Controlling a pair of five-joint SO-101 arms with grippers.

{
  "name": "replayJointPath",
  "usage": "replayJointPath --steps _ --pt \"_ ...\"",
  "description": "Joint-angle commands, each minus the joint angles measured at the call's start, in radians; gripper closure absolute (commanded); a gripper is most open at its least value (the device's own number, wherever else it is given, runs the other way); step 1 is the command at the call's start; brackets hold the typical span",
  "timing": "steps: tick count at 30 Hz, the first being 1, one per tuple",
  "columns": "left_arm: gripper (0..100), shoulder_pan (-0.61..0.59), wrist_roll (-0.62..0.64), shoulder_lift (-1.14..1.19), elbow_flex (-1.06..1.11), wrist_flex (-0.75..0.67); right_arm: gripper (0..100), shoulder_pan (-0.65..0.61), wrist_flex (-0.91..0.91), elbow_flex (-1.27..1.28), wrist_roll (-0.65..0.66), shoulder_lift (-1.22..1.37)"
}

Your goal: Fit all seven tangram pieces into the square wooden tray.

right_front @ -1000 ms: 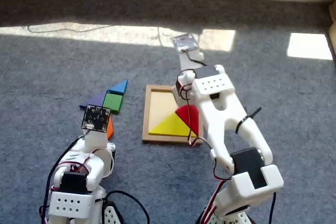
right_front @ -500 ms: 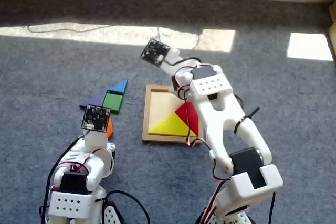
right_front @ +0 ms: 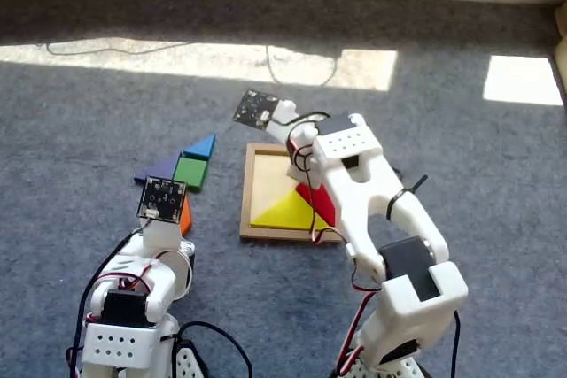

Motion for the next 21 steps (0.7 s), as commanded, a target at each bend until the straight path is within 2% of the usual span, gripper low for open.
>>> replayJointPath --steps 1,13,18,21 --pt "99 -0.012 -0.006 -0.010 0.028 0.005 82.4 -0.010 0.038 -0.050 0.005 -0.019" --pt "99 -0.012 -0.006 -0.010 0.028 0.005 83.6 -0.013 0.042 -0.076 -0.008 -0.025" --pt "99 -0.012 -0.006 -0.010 0.028 0.005 99.8 -0.033 0.025 -0.102 -0.218 -0.025" --pt "99 -0.012 -0.006 -0.010 0.028 0.005 99.2 -0.071 0.016 -0.114 -0.351 -0.019"
